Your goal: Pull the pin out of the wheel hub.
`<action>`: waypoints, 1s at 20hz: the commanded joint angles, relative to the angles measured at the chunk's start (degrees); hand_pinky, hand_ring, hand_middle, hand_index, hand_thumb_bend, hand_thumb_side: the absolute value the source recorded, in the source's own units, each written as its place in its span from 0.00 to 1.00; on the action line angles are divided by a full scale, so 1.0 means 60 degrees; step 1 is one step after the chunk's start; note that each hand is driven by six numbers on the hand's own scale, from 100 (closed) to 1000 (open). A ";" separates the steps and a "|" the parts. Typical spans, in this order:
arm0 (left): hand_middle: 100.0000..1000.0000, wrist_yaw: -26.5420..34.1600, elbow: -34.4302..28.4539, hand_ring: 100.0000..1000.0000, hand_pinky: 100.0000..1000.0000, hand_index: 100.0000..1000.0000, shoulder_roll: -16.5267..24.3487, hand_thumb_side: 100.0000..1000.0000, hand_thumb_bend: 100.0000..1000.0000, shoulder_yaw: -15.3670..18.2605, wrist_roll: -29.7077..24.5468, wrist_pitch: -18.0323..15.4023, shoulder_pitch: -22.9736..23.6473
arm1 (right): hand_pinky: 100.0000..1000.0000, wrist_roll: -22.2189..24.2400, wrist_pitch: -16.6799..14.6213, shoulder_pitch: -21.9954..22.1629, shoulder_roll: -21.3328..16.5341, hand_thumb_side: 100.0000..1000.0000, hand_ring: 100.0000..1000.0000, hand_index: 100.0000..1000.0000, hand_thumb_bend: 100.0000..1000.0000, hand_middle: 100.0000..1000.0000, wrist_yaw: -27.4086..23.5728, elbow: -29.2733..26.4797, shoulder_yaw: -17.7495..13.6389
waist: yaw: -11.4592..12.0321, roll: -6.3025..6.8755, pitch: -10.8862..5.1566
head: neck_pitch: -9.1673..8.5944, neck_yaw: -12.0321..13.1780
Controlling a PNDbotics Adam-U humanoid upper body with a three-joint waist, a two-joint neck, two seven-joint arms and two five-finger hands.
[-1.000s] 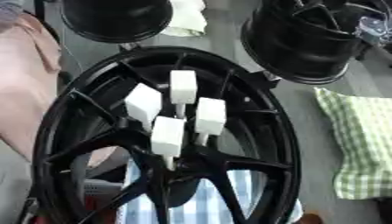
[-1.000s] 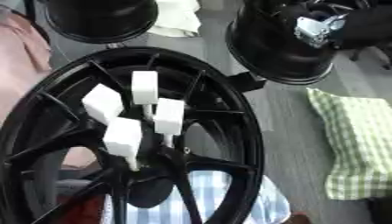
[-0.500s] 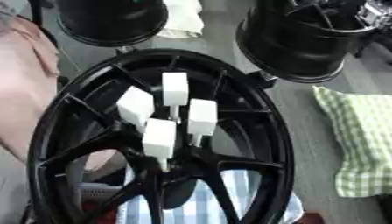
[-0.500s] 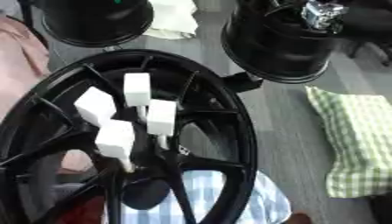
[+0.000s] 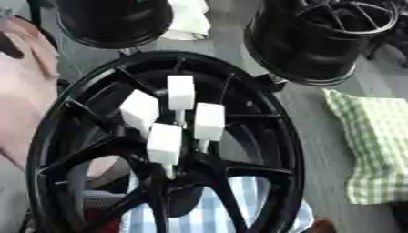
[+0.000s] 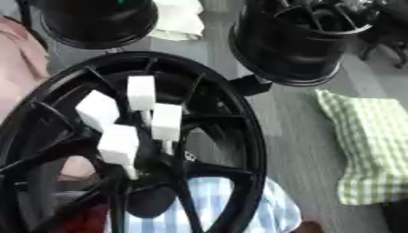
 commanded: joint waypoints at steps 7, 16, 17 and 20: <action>0.77 0.0300 0.1053 0.83 0.88 0.86 -0.0865 0.32 0.62 -0.1156 -0.0881 0.0519 -0.1417 | 0.81 -0.0134 0.0058 -0.0172 -0.0076 0.69 0.66 0.74 0.00 0.65 -0.0063 0.0129 -0.0175 | 0.0020 0.0078 -0.0306 | 0.0447 0.0253; 0.76 -0.0031 0.2186 0.82 0.88 0.86 -0.2183 0.34 0.60 -0.1916 -0.0058 0.1807 -0.2851 | 0.81 -0.0300 0.0042 -0.0217 0.0088 0.69 0.66 0.74 0.00 0.64 -0.0044 0.0385 -0.0214 | -0.0004 0.0133 -0.0349 | 0.0502 0.0330; 0.76 -0.0043 0.2208 0.82 0.88 0.86 -0.2273 0.34 0.59 -0.1975 -0.0003 0.1968 -0.2969 | 0.81 -0.0317 0.0043 -0.0222 0.0095 0.69 0.66 0.74 0.00 0.64 -0.0036 0.0400 -0.0214 | 0.0000 0.0141 -0.0350 | 0.0504 0.0315; 0.75 -0.0055 0.2294 0.82 0.87 0.86 -0.2601 0.34 0.59 -0.2177 0.0002 0.2290 -0.3356 | 0.81 -0.0358 0.0051 -0.0292 0.0134 0.69 0.66 0.74 0.00 0.64 -0.0029 0.0451 -0.0203 | -0.0023 0.0164 -0.0344 | 0.0498 0.0267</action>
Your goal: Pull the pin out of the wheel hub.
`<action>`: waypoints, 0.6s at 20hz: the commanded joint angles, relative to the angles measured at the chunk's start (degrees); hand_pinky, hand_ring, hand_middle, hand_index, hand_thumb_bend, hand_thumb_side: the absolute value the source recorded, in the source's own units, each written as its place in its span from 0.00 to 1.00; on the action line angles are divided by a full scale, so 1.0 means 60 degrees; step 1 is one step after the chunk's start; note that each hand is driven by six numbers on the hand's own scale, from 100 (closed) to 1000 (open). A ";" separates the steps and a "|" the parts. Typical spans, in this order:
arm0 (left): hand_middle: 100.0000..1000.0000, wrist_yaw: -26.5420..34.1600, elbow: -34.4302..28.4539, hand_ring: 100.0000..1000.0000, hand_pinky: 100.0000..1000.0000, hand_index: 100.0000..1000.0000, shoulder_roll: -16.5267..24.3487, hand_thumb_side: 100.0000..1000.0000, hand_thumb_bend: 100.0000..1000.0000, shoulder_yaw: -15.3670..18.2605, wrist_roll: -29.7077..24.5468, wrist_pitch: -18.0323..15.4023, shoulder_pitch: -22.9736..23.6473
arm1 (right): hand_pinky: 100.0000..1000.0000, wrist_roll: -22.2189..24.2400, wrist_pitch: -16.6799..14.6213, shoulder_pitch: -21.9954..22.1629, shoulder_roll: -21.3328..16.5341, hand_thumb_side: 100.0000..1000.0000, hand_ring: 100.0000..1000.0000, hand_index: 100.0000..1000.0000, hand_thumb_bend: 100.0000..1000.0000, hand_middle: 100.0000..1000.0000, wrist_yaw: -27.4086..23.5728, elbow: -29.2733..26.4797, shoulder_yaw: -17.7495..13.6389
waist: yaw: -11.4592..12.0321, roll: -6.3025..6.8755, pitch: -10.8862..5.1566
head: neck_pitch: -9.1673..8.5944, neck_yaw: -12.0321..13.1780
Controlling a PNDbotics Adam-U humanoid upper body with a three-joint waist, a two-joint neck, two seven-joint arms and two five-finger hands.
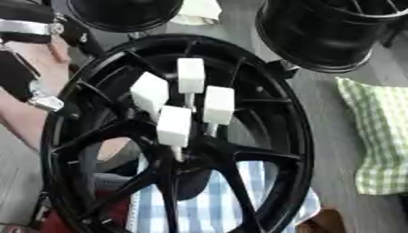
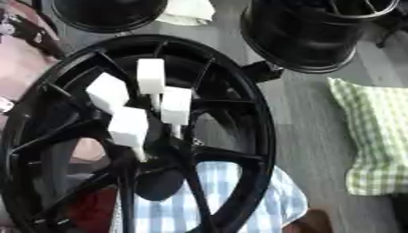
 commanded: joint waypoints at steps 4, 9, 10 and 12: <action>0.74 -0.0107 0.0217 0.80 0.86 0.84 -0.0423 0.34 0.58 -0.0195 0.0095 0.0496 -0.0701 | 0.81 -0.0075 0.0023 -0.0294 -0.0139 0.69 0.66 0.74 0.00 0.64 0.0001 0.0086 -0.0112 | -0.0132 0.0072 -0.0258 | -0.0054 -0.0112; 0.75 -0.0025 0.0445 0.80 0.86 0.84 -0.0646 0.35 0.58 -0.0368 -0.0088 0.0588 -0.0848 | 0.81 -0.0109 0.0041 -0.0436 -0.0077 0.69 0.65 0.74 0.00 0.64 -0.0014 0.0140 -0.0081 | -0.0267 0.0107 -0.0195 | -0.0084 -0.0076; 0.76 -0.0005 0.0469 0.81 0.86 0.86 -0.0660 0.34 0.58 -0.0387 -0.0215 0.0569 -0.0856 | 0.81 -0.0121 0.0045 -0.0453 -0.0067 0.70 0.65 0.74 0.00 0.64 -0.0024 0.0159 -0.0079 | -0.0284 0.0115 -0.0191 | -0.0073 -0.0060; 0.77 0.0045 0.0510 0.82 0.86 0.87 -0.0695 0.33 0.58 -0.0383 -0.0477 0.0501 -0.0883 | 0.81 -0.0146 0.0049 -0.0481 -0.0050 0.70 0.65 0.74 0.00 0.64 -0.0047 0.0199 -0.0081 | -0.0311 0.0134 -0.0189 | -0.0075 -0.0030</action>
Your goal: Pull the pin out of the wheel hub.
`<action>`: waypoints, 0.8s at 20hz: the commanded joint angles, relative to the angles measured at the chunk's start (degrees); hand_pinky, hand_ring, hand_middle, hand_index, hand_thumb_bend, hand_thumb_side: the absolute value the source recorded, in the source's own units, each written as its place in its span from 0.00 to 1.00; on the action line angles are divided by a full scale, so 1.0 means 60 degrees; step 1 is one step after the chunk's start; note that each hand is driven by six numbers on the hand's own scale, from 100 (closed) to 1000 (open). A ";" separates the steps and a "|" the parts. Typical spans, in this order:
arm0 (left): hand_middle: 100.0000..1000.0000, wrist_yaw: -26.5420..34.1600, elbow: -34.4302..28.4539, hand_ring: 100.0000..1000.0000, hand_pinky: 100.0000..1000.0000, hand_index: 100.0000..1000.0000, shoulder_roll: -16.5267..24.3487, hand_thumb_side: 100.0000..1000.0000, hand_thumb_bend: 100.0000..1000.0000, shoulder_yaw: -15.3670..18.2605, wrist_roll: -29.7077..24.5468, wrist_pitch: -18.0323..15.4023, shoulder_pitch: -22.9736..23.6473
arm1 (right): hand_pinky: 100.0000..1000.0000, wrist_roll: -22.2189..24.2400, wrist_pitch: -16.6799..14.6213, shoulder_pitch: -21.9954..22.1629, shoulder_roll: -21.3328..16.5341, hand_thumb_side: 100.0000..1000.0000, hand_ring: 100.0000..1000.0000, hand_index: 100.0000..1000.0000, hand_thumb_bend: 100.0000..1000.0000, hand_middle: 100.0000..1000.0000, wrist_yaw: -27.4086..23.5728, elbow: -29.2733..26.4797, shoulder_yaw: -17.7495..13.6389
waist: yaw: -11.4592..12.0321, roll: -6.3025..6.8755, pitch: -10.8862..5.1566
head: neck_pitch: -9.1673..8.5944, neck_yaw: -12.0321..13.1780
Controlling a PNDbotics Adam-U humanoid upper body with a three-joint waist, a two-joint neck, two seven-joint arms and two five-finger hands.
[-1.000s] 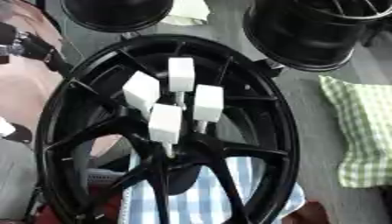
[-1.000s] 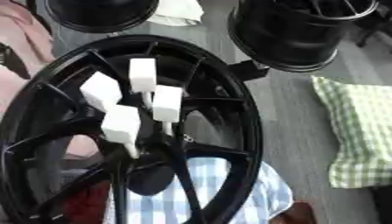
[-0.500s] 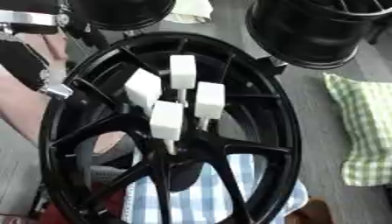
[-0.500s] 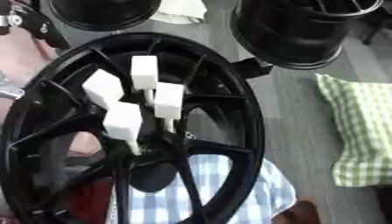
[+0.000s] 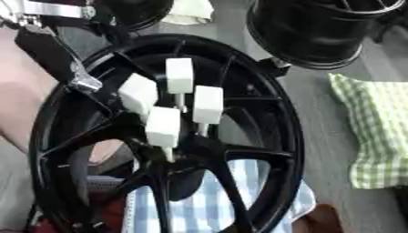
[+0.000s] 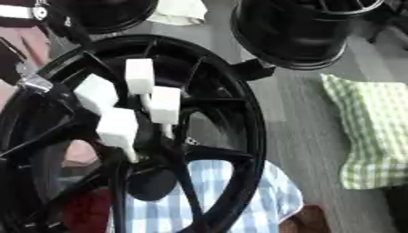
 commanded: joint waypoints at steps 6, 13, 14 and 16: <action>0.78 0.0321 0.0202 0.83 0.87 0.87 -0.0052 0.32 0.58 0.0025 -0.0804 -0.0422 -0.0376 | 0.81 -0.0158 0.0015 -0.0230 -0.0159 0.70 0.65 0.74 0.00 0.64 -0.0082 0.0097 -0.0068 | -0.0083 0.0117 -0.0177 | -0.0074 0.0152; 0.77 0.0478 0.0520 0.82 0.86 0.86 -0.0212 0.30 0.57 -0.0131 -0.0819 -0.0794 -0.0418 | 0.81 -0.0255 0.0061 -0.0303 -0.0075 0.71 0.65 0.73 0.00 0.64 -0.0108 0.0175 -0.0003 | -0.0123 0.0126 -0.0115 | -0.0076 0.0279; 0.76 0.0482 0.0556 0.81 0.86 0.86 -0.0234 0.30 0.56 -0.0136 -0.0819 -0.0812 -0.0417 | 0.81 -0.0260 0.0067 -0.0312 -0.0065 0.71 0.65 0.73 0.00 0.64 -0.0107 0.0182 0.0007 | -0.0136 0.0119 -0.0102 | -0.0078 0.0295; 0.75 0.0474 0.0619 0.80 0.85 0.85 -0.0272 0.29 0.55 -0.0158 -0.0819 -0.0828 -0.0404 | 0.81 -0.0287 0.0077 -0.0329 -0.0044 0.71 0.65 0.73 0.00 0.63 -0.0105 0.0193 0.0012 | -0.0171 0.0105 -0.0065 | -0.0083 0.0337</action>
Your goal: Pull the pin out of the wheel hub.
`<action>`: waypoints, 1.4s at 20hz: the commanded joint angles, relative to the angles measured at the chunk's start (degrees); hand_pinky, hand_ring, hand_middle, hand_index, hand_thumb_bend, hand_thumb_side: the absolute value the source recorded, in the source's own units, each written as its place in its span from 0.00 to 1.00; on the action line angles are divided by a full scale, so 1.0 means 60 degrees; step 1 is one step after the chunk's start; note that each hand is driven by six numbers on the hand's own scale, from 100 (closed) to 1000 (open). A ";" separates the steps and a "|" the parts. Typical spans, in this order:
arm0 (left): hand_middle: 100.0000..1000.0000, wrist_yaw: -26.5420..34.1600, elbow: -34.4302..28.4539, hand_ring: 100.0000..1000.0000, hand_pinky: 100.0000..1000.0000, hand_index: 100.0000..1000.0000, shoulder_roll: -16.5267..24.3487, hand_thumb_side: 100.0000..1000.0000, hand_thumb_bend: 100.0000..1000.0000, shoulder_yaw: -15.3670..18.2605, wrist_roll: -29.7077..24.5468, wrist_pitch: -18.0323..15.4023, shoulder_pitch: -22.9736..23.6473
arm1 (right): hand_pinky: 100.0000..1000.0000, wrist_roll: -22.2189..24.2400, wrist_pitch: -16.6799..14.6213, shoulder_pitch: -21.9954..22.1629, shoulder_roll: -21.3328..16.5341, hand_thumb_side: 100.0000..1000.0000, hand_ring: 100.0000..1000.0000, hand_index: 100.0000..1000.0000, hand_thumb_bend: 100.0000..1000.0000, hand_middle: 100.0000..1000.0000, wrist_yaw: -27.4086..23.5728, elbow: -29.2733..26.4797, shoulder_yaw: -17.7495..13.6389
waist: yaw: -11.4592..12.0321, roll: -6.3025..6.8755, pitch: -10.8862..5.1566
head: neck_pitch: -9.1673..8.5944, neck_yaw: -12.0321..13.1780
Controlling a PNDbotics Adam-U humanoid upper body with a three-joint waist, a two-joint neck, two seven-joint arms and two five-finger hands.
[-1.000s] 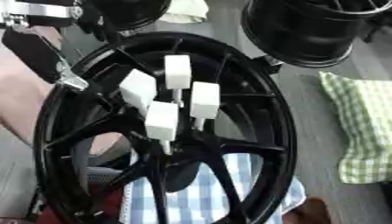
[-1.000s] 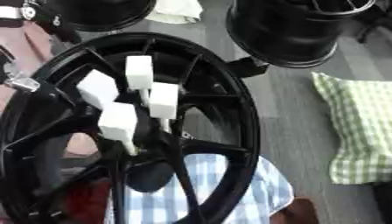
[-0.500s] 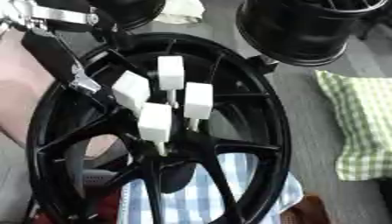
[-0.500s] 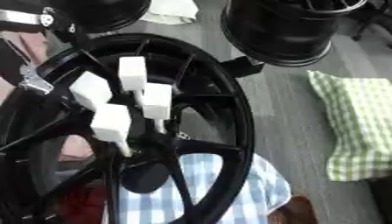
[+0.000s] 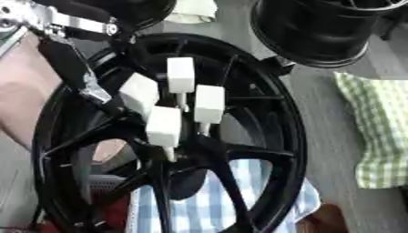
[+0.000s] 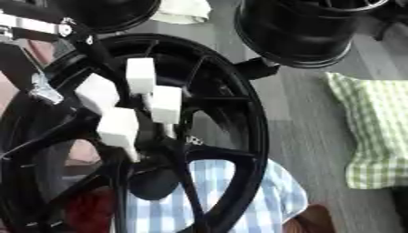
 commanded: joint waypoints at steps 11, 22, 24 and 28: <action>0.68 0.0071 0.0051 0.76 0.83 0.80 0.0019 0.28 0.48 -0.0034 0.0001 -0.0059 -0.0162 | 0.80 -0.0328 0.0078 -0.0178 -0.0140 0.72 0.64 0.73 0.00 0.63 -0.0186 0.0105 -0.0115 | -0.0058 -0.0007 -0.0082 | -0.0048 0.0100; 0.56 0.0477 -0.0078 0.68 0.80 0.71 0.0036 0.23 0.45 -0.0040 0.0001 -0.0038 -0.0147 | 0.79 -0.0790 0.0130 -0.0255 -0.0054 0.72 0.64 0.72 0.00 0.63 -0.0359 0.0417 -0.0200 | -0.0061 0.0010 -0.0153 | -0.0104 0.0073; 0.56 0.0572 -0.0103 0.68 0.80 0.71 0.0039 0.23 0.45 -0.0013 0.0001 -0.0010 -0.0156 | 0.79 -0.0847 0.0104 -0.0260 -0.0048 0.72 0.64 0.71 0.00 0.63 -0.0374 0.0482 -0.0221 | -0.0066 0.0015 -0.0156 | -0.0113 0.0069; 0.56 0.0744 -0.0176 0.68 0.79 0.71 0.0053 0.23 0.46 -0.0002 0.0001 0.0003 -0.0170 | 0.79 -0.0937 0.0090 -0.0247 -0.0024 0.72 0.64 0.71 0.00 0.63 -0.0420 0.0581 -0.0252 | -0.0050 0.0033 -0.0158 | -0.0146 0.0049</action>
